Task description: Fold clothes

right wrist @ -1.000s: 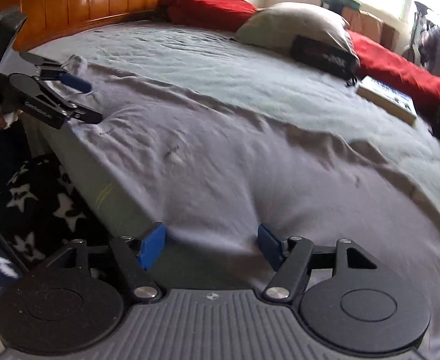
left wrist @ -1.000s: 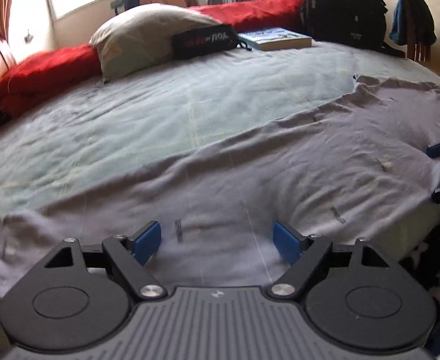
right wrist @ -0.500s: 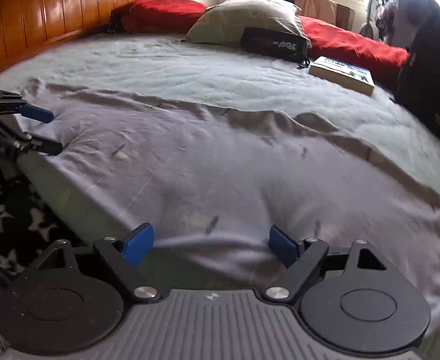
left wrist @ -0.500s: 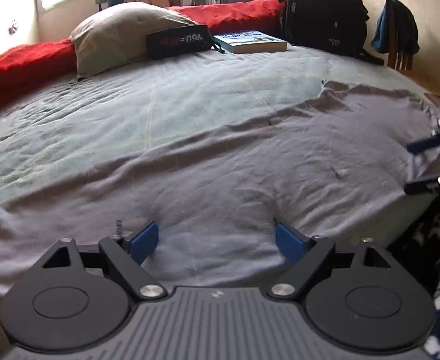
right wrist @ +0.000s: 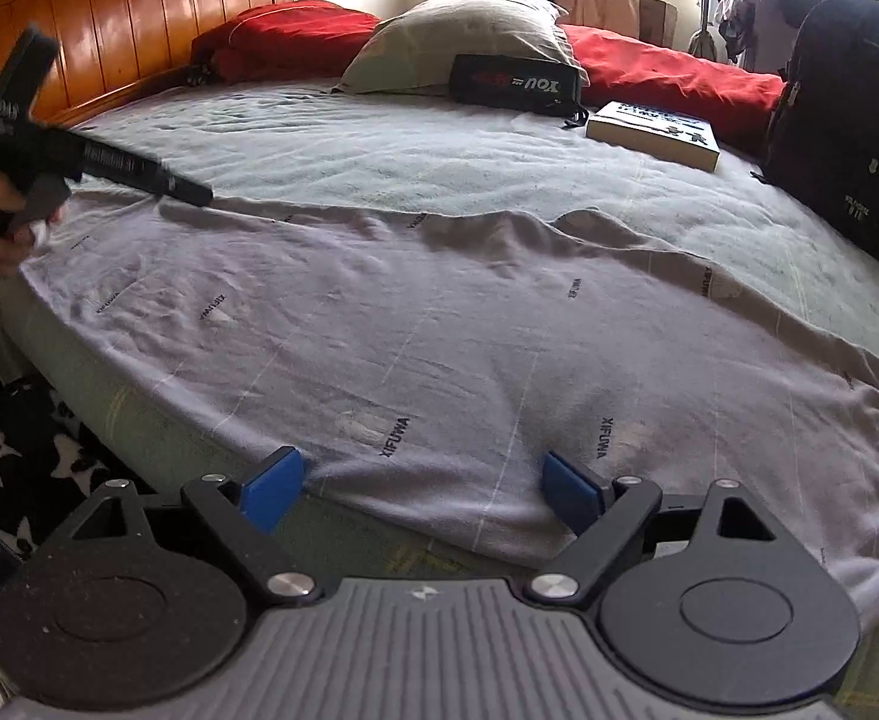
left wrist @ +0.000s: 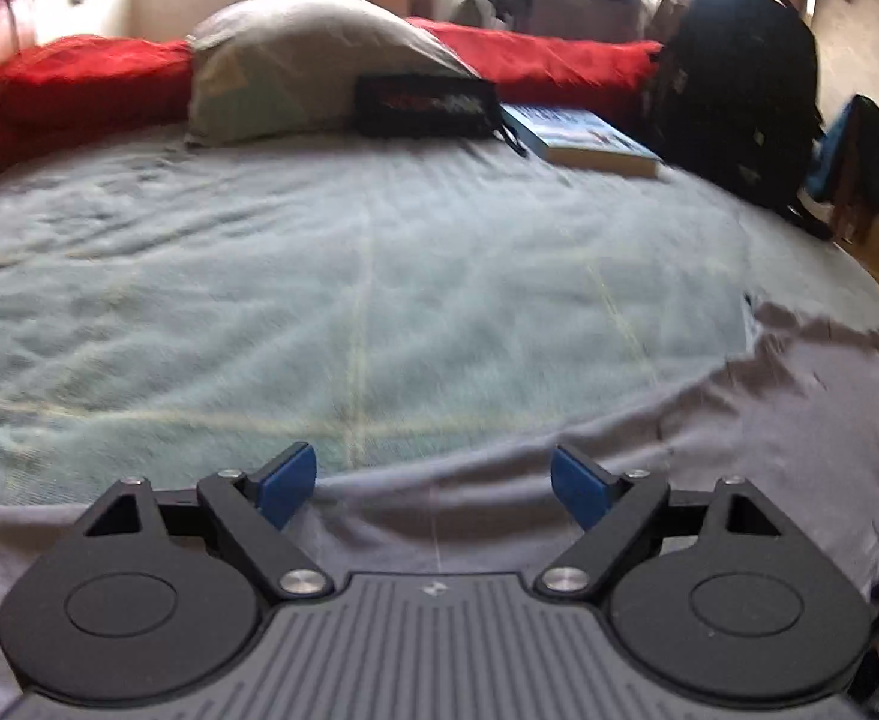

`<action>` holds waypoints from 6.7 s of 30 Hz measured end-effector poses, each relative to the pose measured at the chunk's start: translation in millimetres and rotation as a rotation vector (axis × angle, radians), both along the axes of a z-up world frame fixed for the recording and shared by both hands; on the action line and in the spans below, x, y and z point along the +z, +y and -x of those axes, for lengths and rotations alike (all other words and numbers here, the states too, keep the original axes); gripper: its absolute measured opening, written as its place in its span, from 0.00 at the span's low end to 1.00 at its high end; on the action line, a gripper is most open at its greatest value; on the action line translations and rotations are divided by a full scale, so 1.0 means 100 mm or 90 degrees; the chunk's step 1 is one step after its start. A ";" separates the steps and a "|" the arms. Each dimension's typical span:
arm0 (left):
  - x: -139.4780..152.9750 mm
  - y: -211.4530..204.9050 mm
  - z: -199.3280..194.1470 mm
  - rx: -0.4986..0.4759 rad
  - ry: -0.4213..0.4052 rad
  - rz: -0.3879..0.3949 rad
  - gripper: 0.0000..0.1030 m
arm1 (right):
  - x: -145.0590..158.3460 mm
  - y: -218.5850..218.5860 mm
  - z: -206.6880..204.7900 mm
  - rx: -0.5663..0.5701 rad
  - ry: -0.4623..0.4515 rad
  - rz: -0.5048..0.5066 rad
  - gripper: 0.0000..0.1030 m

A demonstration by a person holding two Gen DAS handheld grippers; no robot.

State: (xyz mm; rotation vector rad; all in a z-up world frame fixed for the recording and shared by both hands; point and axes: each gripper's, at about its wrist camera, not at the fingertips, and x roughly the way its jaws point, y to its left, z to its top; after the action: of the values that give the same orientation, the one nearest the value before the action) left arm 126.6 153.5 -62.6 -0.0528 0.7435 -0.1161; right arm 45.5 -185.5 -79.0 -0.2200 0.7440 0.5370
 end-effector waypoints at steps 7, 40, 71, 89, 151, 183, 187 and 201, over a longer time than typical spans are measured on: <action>0.09 -0.50 0.33 -0.141 -0.021 -0.046 0.86 | 0.08 -0.12 -0.02 -0.028 -0.019 -0.018 0.89; -0.08 1.09 1.05 0.124 0.024 -0.021 0.90 | 0.11 -0.13 -0.12 -0.071 -0.003 -0.006 1.00; -0.09 1.45 0.85 0.083 -0.006 -0.043 0.91 | 0.12 0.09 -0.22 -0.093 0.003 -0.009 1.00; 0.03 0.36 0.90 -0.019 -0.046 -0.122 0.94 | 0.02 0.05 -0.39 -0.095 0.021 0.022 1.00; -0.24 -0.24 0.83 -0.012 -0.002 -0.102 0.98 | 0.30 -0.44 -1.33 -0.074 -0.021 -0.100 1.00; -0.27 -0.09 0.82 -0.013 -0.018 -0.068 0.99 | 0.16 -0.94 -1.54 -0.213 0.004 -0.016 1.00; -0.26 -0.09 0.83 -0.005 -0.014 -0.063 0.99 | -0.03 -1.49 -1.56 -0.298 0.033 -0.092 1.00; -0.20 -0.09 0.91 0.003 0.006 -0.119 0.99 | -0.11 -1.15 -0.38 -0.242 0.033 0.034 1.00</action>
State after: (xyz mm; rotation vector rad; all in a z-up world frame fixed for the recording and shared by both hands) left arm 35.9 144.4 -82.6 0.1240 0.7606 -0.0420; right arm 83.4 -300.2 -90.3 -0.1098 0.8273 0.1632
